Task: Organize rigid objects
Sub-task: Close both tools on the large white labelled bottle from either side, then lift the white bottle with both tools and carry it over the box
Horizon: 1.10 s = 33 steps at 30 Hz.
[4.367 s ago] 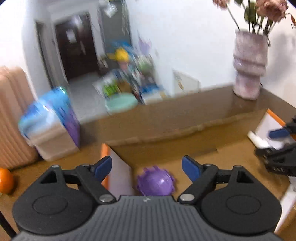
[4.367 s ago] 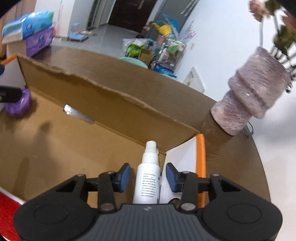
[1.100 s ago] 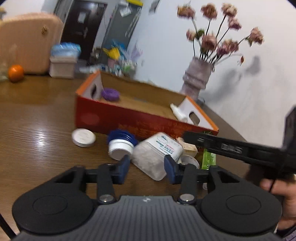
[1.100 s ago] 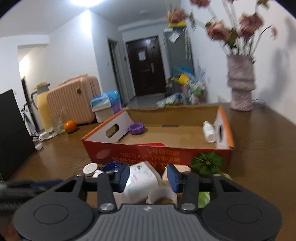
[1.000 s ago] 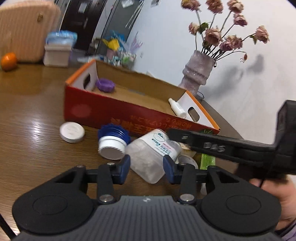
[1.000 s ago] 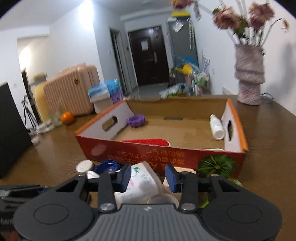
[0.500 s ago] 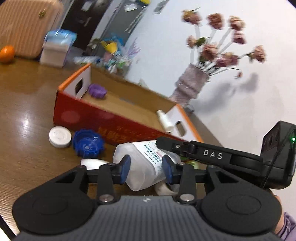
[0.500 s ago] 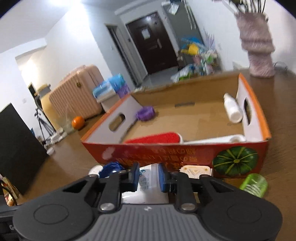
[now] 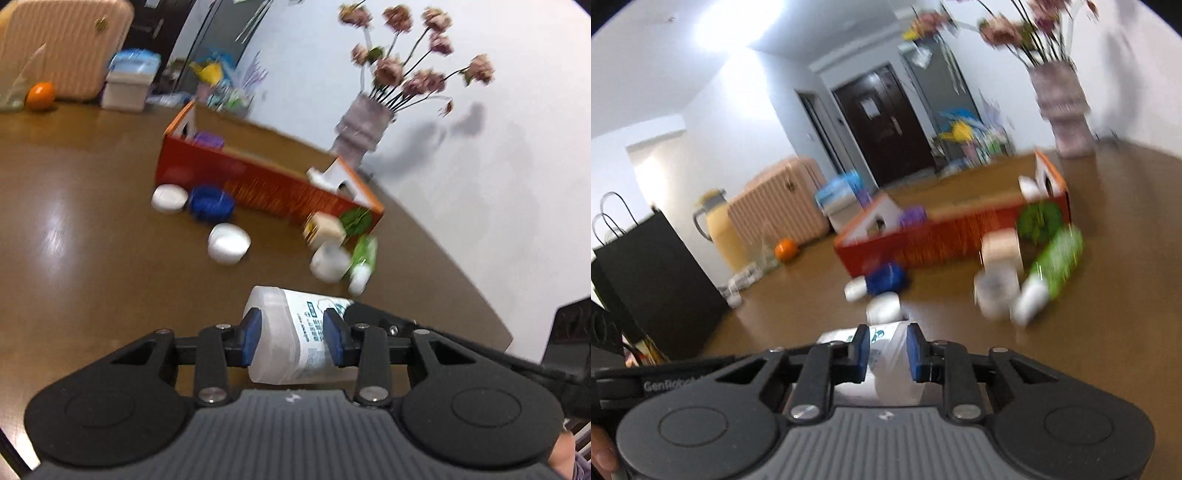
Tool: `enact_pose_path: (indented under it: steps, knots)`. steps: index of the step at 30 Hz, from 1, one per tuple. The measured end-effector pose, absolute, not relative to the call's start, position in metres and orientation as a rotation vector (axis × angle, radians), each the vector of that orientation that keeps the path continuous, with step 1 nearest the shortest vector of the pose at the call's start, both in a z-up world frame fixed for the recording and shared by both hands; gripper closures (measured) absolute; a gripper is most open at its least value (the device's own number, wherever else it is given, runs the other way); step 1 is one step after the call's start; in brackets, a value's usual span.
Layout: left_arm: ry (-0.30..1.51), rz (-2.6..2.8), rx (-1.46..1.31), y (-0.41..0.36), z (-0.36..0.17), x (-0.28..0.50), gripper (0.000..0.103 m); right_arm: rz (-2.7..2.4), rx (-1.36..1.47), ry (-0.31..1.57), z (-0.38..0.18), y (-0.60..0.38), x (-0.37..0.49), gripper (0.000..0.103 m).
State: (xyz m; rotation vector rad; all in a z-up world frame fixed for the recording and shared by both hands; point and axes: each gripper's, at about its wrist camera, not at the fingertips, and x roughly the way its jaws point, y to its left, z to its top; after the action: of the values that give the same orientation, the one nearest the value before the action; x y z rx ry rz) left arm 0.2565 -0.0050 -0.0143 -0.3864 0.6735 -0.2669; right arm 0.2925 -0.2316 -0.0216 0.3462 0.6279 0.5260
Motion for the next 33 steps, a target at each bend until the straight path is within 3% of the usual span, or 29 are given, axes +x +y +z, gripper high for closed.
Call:
enact_pose_path:
  steps: [7, 10, 14, 17, 23, 33]
  knots:
    - [0.691, -0.283, -0.342, -0.004, -0.026, 0.248, 0.065, 0.525, 0.396, 0.672, -0.043, -0.236, 0.275, 0.082]
    - [0.709, -0.3, -0.344, -0.003, -0.03, 0.249, 0.061, 0.523, 0.433, 0.679, -0.048, -0.237, 0.274, 0.077]
    - [0.712, -0.338, -0.375, -0.001, -0.035, 0.25, 0.049, 0.522, 0.43, 0.671, -0.049, -0.234, 0.269, 0.074]
    - [0.681, -0.341, -0.347, -0.004, -0.035, 0.246, 0.05, 0.523, 0.443, 0.665, -0.05, -0.234, 0.269, 0.074]
    - [0.615, -0.323, -0.322, 0.0, -0.035, 0.234, 0.07, 0.516, 0.397, 0.662, -0.045, -0.229, 0.265, 0.078]
    - [0.491, -0.359, -0.303, -0.004, -0.004, 0.199, 0.069, 0.492, 0.347, 0.511, -0.01, -0.229, 0.228, 0.079]
